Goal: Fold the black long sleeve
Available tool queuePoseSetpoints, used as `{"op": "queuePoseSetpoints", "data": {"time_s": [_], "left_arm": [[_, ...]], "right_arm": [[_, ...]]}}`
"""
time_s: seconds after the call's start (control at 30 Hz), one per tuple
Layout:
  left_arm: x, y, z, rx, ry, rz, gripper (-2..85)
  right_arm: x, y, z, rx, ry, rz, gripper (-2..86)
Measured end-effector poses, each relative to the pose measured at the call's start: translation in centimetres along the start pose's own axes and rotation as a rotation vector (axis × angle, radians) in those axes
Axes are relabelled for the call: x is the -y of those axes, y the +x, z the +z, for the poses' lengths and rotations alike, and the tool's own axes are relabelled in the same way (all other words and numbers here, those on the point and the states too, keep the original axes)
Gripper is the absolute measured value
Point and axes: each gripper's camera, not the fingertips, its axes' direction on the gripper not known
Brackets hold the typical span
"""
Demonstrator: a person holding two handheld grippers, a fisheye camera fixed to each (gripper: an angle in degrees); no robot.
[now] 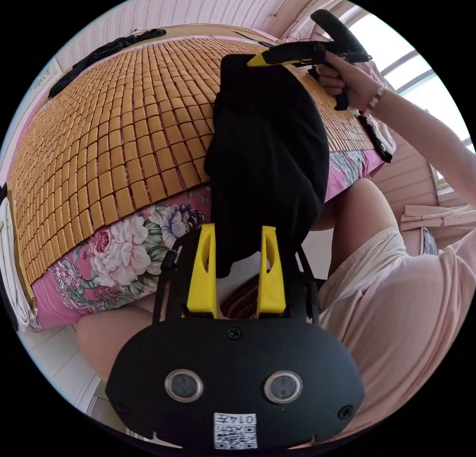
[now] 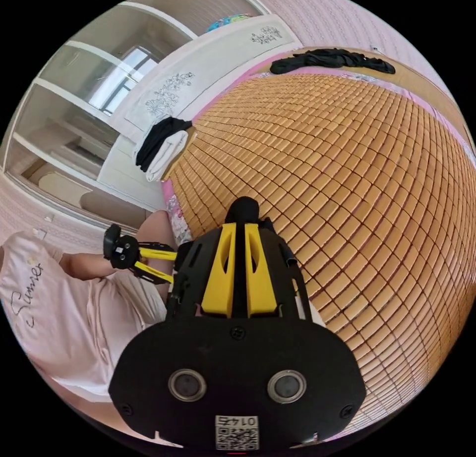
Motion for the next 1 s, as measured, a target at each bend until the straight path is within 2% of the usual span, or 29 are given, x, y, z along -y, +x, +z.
{"op": "queuePoseSetpoints", "data": {"time_s": [0.07,0.17,0.3,0.4,0.53,0.67,0.77,1.0], "left_arm": [[-0.2,0.3,0.5,0.024,-0.001,0.000,11.0],[-0.8,0.5,0.7,0.063,0.010,-0.007,8.9],[-1.5,0.7,1.0,0.057,0.022,-0.013,8.2],[-2.2,0.8,1.2,0.059,0.026,-0.021,6.0],[-3.7,0.7,1.1,0.005,0.062,-0.045,0.5],[-6.0,2.0,-1.2,0.027,0.158,0.002,-0.7],[-8.3,3.4,-3.3,0.039,0.238,0.046,-0.9],[-14.5,5.5,-7.8,0.099,0.427,0.049,-1.0]], "right_arm": [[1.4,2.0,4.6,-0.062,-0.179,0.106,8.1],[2.1,2.5,7.3,-0.034,-0.212,0.144,11.4],[1.8,1.5,9.2,-0.037,-0.220,0.127,10.4],[1.1,0.4,11.0,0.056,-0.257,0.072,6.6],[-2.2,-1.2,9.7,0.055,-0.098,0.074,4.8],[-7.7,-4.1,4.2,0.142,0.173,0.027,3.6],[-12.2,-7.4,0.9,0.162,0.298,-0.036,3.1],[-17.1,-13.8,-2.3,0.180,0.457,-0.102,2.7]]}}
